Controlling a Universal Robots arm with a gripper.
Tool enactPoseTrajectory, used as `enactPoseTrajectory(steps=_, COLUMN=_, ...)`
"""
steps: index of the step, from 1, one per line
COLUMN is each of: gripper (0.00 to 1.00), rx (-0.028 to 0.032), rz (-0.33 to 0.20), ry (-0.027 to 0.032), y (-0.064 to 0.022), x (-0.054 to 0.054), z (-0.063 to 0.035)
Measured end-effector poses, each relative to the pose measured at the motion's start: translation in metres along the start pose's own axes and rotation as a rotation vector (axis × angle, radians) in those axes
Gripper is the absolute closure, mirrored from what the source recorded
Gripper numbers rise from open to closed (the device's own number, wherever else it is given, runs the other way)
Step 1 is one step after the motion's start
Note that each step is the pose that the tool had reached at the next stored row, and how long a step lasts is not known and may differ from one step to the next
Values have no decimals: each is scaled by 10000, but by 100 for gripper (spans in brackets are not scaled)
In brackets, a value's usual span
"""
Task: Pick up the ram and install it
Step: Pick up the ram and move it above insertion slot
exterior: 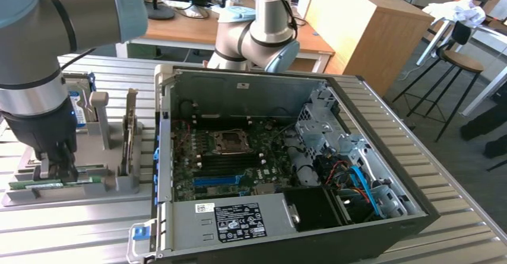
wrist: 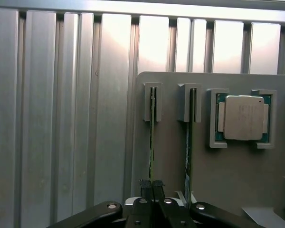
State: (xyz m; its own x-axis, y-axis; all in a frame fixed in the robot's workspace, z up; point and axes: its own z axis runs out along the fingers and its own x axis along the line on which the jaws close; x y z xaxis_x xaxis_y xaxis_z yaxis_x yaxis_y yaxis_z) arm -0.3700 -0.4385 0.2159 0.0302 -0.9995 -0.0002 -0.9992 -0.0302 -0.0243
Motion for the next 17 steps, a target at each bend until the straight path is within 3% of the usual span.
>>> enactPoseTrajectory(steps=17, gripper=89, rx=-6, rz=0, ry=0, y=-16, x=0, z=-321)
